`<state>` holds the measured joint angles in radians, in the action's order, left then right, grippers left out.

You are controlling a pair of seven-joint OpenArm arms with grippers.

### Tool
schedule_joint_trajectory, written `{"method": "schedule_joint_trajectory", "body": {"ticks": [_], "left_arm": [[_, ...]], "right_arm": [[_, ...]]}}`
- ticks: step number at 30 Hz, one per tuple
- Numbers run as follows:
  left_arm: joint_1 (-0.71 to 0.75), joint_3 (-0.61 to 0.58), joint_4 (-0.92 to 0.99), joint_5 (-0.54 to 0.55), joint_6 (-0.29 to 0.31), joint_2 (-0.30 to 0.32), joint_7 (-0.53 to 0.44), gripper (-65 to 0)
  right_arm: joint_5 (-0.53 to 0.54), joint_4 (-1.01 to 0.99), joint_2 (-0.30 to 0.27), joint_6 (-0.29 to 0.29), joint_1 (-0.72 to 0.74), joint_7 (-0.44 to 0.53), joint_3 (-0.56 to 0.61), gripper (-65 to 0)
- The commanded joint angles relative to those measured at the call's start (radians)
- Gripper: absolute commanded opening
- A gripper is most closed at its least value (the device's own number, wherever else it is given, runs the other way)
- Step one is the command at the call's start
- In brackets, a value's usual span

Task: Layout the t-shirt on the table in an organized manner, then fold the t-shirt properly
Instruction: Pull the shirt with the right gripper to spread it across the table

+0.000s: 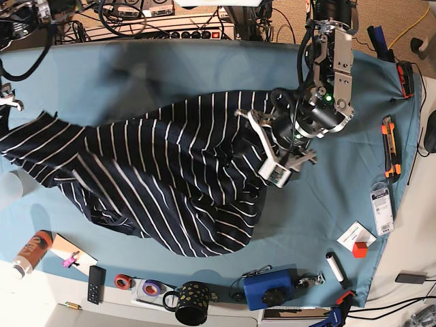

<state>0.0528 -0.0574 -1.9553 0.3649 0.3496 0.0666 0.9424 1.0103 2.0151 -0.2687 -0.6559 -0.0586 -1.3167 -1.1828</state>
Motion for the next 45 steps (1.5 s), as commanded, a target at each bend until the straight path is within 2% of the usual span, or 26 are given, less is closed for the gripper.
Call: {"method": "schedule_joint_trajectory", "body": {"ticks": [1,5,10,11,16,21,26,31,34,37,45], "left_arm": [[-0.006,0.001,-0.019,0.027,0.024,-0.003,-0.016,-29.2],[0.024,0.001,-0.019,0.032,0.106,-0.003,-0.016,-29.2],[0.055,0.001,-0.019,0.016,0.114,-0.002,-0.019,-29.2],[0.056,0.001,-0.019,0.000,0.109,-0.002,-0.019,-29.2],[0.055,0.001,-0.019,-0.107,0.003,-0.002,-0.047,-29.2],[0.053,0.001,-0.018,-0.215,-0.002,-0.002,-0.084,-29.2],[0.013,0.001,0.053,-0.216,-0.002,-0.002,-0.113,-30.7],[-0.090,0.001,0.217,-0.212,-0.004,-0.003,-0.113,-31.8],[-0.147,0.001,0.286,-0.196,-0.040,-0.003,-0.113,-31.8],[-0.191,0.001,0.328,-0.164,-0.038,-0.003,-0.113,-31.8],[-0.288,0.001,0.561,-0.164,-0.035,-0.003,-0.080,-41.5]], "right_arm": [[-0.008,0.016,-0.029,0.004,0.003,0.031,-0.004,-65.0],[-0.108,0.016,-0.048,0.054,0.003,0.042,-0.014,-65.0],[-0.145,0.016,-0.048,0.089,0.002,0.053,-0.087,-65.0],[-0.148,0.016,-0.048,0.096,-0.005,0.058,-0.105,-65.0],[-0.148,0.016,-0.074,0.107,-0.077,0.051,-0.142,-65.0],[-0.201,0.016,-0.100,0.107,-0.134,0.018,-0.144,-65.0],[-0.226,0.016,-0.100,0.107,-0.135,0.018,-0.148,-65.0],[-0.226,0.016,-0.100,0.107,-0.136,0.018,-0.148,-65.0],[-0.225,0.016,-0.100,0.106,-0.136,0.018,-0.148,-65.0],[-0.225,0.016,-0.100,0.106,-0.135,0.018,-0.148,-65.0],[-0.225,0.016,-0.100,0.106,-0.135,0.018,-0.148,-65.0]]}}
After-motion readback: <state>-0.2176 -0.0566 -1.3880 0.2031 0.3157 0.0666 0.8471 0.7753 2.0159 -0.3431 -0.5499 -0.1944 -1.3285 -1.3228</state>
